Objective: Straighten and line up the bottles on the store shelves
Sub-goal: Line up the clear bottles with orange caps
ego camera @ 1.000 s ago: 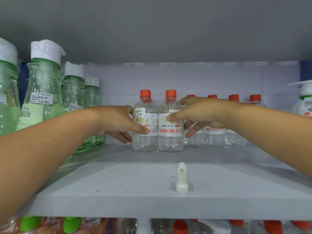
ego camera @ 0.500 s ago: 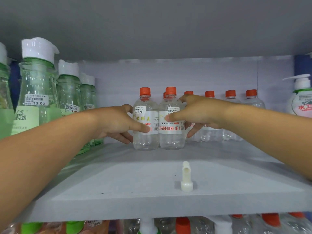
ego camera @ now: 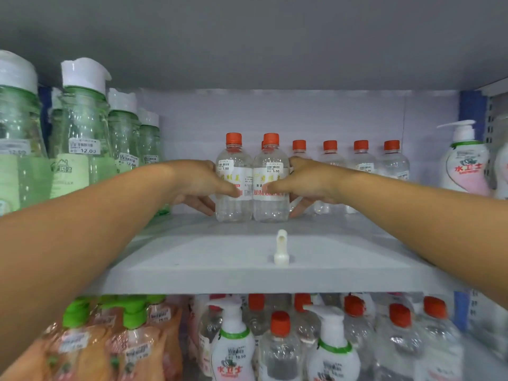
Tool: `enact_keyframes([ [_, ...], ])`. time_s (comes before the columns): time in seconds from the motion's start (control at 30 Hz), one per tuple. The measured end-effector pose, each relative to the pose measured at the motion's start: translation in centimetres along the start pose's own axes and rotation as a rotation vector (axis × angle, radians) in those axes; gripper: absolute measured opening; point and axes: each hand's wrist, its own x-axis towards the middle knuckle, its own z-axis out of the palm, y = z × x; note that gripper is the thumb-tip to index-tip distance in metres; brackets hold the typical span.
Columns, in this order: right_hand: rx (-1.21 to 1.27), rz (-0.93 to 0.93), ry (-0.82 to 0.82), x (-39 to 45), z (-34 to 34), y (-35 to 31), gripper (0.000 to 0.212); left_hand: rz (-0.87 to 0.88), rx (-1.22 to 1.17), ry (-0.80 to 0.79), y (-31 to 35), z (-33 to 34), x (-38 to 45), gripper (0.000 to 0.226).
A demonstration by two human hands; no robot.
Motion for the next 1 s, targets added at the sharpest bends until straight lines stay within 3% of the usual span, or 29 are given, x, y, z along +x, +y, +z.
enact_keyframes([
  [0.1, -0.061, 0.008, -0.042, -1.2, 0.0, -0.3, 0.041, -0.045, -0.005, -0.039, 0.4, 0.4, -2.0, 0.040],
  [0.2, -0.132, 0.091, -0.064, -3.8, -0.1, -0.3, 0.053, -0.092, 0.023, 0.055, 0.0, 1.5, -4.3, 0.068],
  [0.3, -0.131, 0.088, -0.026, -7.1, 0.1, 0.4, 0.061, -0.048, 0.210, 0.184, -0.6, 2.8, -7.6, 0.062],
  [0.37, -0.317, 0.070, 0.006, -10.1, 0.0, 0.8, 0.077, -0.025, 0.363, 0.235, -0.2, 3.8, -10.4, 0.062],
  [0.43, -0.478, 0.001, 0.089, -13.5, -0.2, 1.1, 0.086, 0.006, 0.365, 0.310, 0.5, 5.2, -13.4, 0.056],
  [0.53, -0.371, -0.133, 0.252, -19.0, -0.1, 2.9, 0.070, 0.167, 0.176, 0.435, 0.0, 8.8, -19.0, 0.039],
  [0.67, 0.023, -0.447, 0.619, -26.9, 4.4, 9.3, 0.031, 0.346, -0.225, 0.663, -5.8, 17.4, -24.7, 0.019],
  [0.73, 0.193, -0.316, 0.675, -27.9, 8.1, 13.8, 0.020, 0.235, -0.409, 0.657, -9.4, 21.2, -24.1, 0.015],
  [0.8, 0.281, -0.047, 0.492, -27.3, 11.7, 17.2, 0.027, 0.072, -0.473, 0.553, -12.0, 24.1, -22.3, 0.020],
  [0.9, 0.310, 0.126, 0.270, -25.6, 15.2, 20.1, 0.052, 0.048, -0.313, 0.463, -13.3, 26.2, -19.2, 0.036],
  [1.0, 0.263, 0.133, 0.313, -23.6, 16.5, 20.8, 0.064, 0.100, -0.124, 0.495, -12.7, 26.2, -15.9, 0.050],
])
